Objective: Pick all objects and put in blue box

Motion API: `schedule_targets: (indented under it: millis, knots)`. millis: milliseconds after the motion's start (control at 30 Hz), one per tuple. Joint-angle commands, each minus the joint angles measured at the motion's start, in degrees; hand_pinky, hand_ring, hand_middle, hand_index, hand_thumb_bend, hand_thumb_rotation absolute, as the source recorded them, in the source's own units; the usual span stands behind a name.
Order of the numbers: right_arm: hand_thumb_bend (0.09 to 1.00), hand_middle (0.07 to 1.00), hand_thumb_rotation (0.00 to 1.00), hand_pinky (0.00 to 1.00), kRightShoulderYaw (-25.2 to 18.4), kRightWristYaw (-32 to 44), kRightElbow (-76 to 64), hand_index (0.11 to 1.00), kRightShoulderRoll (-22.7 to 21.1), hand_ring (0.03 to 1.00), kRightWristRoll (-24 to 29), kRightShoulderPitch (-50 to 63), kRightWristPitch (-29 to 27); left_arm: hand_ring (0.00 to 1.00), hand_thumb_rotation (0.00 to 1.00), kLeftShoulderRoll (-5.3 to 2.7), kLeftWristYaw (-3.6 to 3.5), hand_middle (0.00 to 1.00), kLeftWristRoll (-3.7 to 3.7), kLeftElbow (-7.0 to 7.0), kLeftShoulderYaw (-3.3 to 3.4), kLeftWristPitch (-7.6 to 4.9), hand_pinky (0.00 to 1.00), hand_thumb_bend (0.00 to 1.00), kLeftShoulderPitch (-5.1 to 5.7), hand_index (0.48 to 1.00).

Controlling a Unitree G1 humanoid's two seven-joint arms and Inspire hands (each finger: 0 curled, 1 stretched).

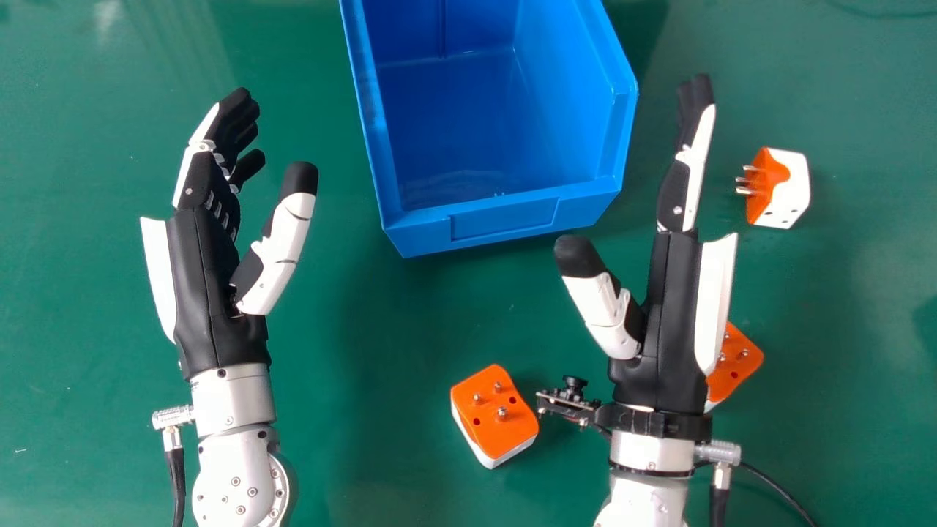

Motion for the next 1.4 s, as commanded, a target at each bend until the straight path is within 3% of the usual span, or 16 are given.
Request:
schedule_targets:
  millis: [0, 267, 367, 500, 567, 700, 867, 1100, 1367]
  knots:
    - [0.657, 1.0, 1.0, 1.0, -0.81, -0.18, -2.22, 1.0, 2.04, 1.0, 0.71, 0.33, 0.4, 0.86, 0.52, 0.14, -0.42, 0.85, 0.15, -0.26, -0.16, -1.32, 0.83, 0.67, -0.23, 0.816]
    - [0.68, 1.0, 1.0, 1.0, -3.66, 2.41, -10.26, 1.0, 0.73, 1.0, 1.42, 3.81, 4.07, 0.86, 0.51, -0.24, -0.34, 0.85, 0.2, -0.27, -0.47, -1.35, 0.83, 0.67, -0.37, 0.818]
    - [0.687, 1.0, 1.0, 1.0, -5.17, 3.28, -15.55, 1.0, 0.07, 1.0, -1.22, 6.09, 8.66, 0.86, 0.52, -0.22, -0.31, 0.85, 0.26, -0.29, -0.52, -1.27, 0.83, 0.67, -0.39, 0.818]
    - [0.718, 1.0, 1.0, 1.0, -6.86, 7.35, -22.17, 1.0, -1.63, 1.0, -2.58, 9.12, 14.84, 0.86, 0.51, -0.36, -0.58, 0.85, -0.2, -0.23, -0.53, -1.17, 0.83, 0.67, -0.57, 0.817]
    - [0.723, 1.0, 1.0, 1.0, -7.7, 12.58, -27.74, 1.0, -2.76, 1.0, -3.14, 11.65, 20.69, 0.86, 0.51, -0.41, -0.52, 0.85, -0.13, -0.2, -0.49, -1.04, 0.83, 0.67, -0.68, 0.817]
    - [0.74, 1.0, 1.0, 1.0, -9.12, 22.65, -39.39, 1.0, -5.41, 1.0, -9.54, 16.8, 33.38, 0.86, 0.52, -0.41, -0.86, 0.85, -0.21, -0.15, -0.53, -0.87, 0.83, 0.67, -0.84, 0.818]
    - [0.761, 0.998, 0.92, 0.97, -8.05, 46.48, -54.27, 1.0, -10.63, 0.992, -21.6, 22.22, 49.39, 0.86, 0.52, -0.51, -0.95, 0.85, 0.06, 0.05, -0.56, -1.01, 0.83, 0.67, -1.1, 0.819]
    - [0.803, 0.996, 0.75, 0.9, -6.9, 68.85, -62.03, 0.999, -14.16, 0.973, -31.34, 22.32, 58.99, 0.86, 0.51, -0.61, -1.05, 0.85, -0.11, 0.17, -0.47, -1.12, 0.83, 0.66, -1.34, 0.82]
    - [0.868, 0.972, 0.6, 0.84, -7.09, 81.1, -63.17, 0.977, -14.64, 0.943, -38.73, 20.23, 63.31, 0.86, 0.51, -0.54, -1.12, 0.85, -0.1, 0.31, -0.42, -1.02, 0.83, 0.66, -1.52, 0.818]
